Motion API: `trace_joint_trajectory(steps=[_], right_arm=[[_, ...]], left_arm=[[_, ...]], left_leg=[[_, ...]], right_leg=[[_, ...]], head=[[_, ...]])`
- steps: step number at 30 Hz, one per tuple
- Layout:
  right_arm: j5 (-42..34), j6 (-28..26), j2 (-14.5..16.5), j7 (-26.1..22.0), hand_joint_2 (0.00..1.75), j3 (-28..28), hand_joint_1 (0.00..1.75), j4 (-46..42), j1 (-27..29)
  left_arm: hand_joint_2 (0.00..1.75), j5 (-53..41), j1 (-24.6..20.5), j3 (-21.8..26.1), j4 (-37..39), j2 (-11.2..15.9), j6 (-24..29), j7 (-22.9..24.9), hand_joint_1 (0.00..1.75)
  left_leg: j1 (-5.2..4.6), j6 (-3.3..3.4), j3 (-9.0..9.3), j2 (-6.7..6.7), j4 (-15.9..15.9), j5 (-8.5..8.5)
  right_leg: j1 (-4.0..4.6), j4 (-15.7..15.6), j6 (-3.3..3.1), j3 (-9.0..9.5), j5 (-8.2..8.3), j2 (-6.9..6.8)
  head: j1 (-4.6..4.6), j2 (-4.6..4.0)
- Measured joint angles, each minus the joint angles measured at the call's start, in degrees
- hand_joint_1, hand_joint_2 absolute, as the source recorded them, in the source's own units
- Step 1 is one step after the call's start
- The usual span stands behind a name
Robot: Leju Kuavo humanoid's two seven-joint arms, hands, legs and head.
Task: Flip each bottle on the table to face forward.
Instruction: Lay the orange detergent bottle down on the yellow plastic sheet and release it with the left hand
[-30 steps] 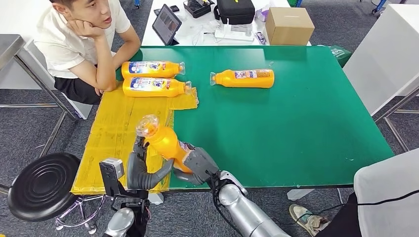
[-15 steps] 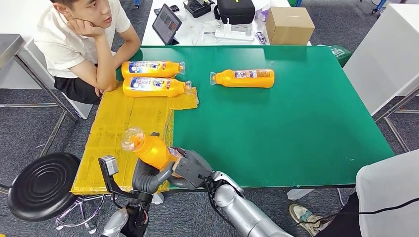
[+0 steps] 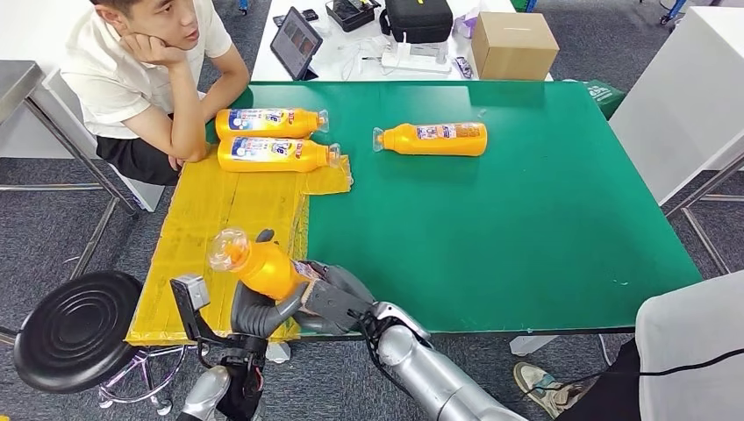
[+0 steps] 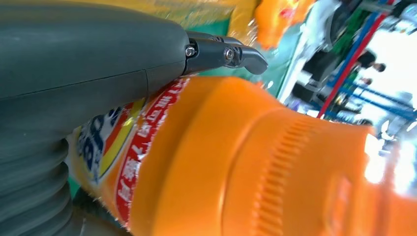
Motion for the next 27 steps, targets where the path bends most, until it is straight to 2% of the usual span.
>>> trace_joint_trajectory(steps=[1,5,6,7,10,11,15,21,27], right_arm=[[0.0,0.0,0.0,0.2,1.75,0.2,1.75,0.1,-0.1],[-0.2,-0.1,0.1,0.5,1.75,1.0,1.75,0.1,-0.4],[-0.3,0.0,0.2,0.5,1.75,1.1,1.70,0.1,-0.4],[-0.4,0.1,0.2,0.5,1.75,1.3,1.58,0.1,-0.4],[-1.2,0.7,0.2,0.4,1.75,1.8,0.35,0.1,-0.4],[-1.5,0.8,0.3,0.4,1.75,2.0,0.04,0.1,-0.3],[-2.5,0.5,0.4,-0.6,0.00,2.3,0.00,-0.5,0.3],[-3.3,-2.3,0.6,-3.0,0.00,2.4,0.00,-3.6,2.0],[-2.6,-6.5,0.6,-5.5,0.00,2.4,0.00,-7.7,4.2]], left_arm=[[1.75,-0.9,-0.2,0.0,0.1,-0.1,1.4,-0.7,1.70],[1.75,-2.8,-0.8,-0.1,0.3,-0.9,4.8,-2.5,1.75],[1.75,-2.5,-0.8,-0.1,0.3,-1.0,4.5,-2.6,1.75],[1.75,-1.8,-0.8,0.0,0.3,-1.0,3.8,-2.7,1.75],[1.75,1.4,-0.8,0.3,0.3,-1.0,0.2,-2.3,1.75],[1.75,2.8,-0.8,0.5,0.3,-1.0,-1.1,-1.9,1.75],[1.75,7.7,-0.7,1.5,0.2,-0.6,-6.5,0.3,1.75],[1.75,11.8,-0.7,2.9,-0.1,0.4,-11.8,2.6,1.75],[1.75,12.5,-0.7,3.7,-0.3,1.0,-12.1,3.1,1.75]], left_leg=[[0.00,0.00,0.00,0.00,0.0,0.00],[0.00,-0.01,-0.01,0.00,0.0,0.01],[0.00,-0.01,-0.01,0.00,0.0,0.01],[0.00,-0.01,-0.01,0.01,0.0,0.01],[0.00,-0.01,-0.01,0.01,0.0,0.00],[0.00,-0.01,-0.01,0.01,0.0,0.00],[0.00,-0.01,-0.02,0.01,0.0,0.01],[0.00,-0.01,-0.02,0.00,0.0,0.01],[0.00,-0.01,-0.02,0.00,0.0,0.01]], right_leg=[[0.00,0.0,0.00,0.00,0.00,0.00],[-0.01,0.0,0.00,0.00,0.00,0.00],[-0.01,0.0,0.00,0.00,0.00,0.00],[-0.01,0.0,0.00,0.00,0.00,0.00],[-0.01,0.0,0.00,-0.01,0.00,0.00],[-0.01,0.0,0.00,-0.02,0.00,0.00],[0.00,0.0,0.00,-0.02,0.00,0.00],[0.00,0.0,0.00,-0.02,0.00,0.00],[-0.01,0.0,0.00,-0.03,0.00,0.00]], head=[[0.00,0.00],[0.00,0.00],[0.00,0.00],[0.00,0.00],[-0.01,0.00],[-0.01,0.00],[-0.01,0.00],[-0.01,0.00],[0.00,0.00]])
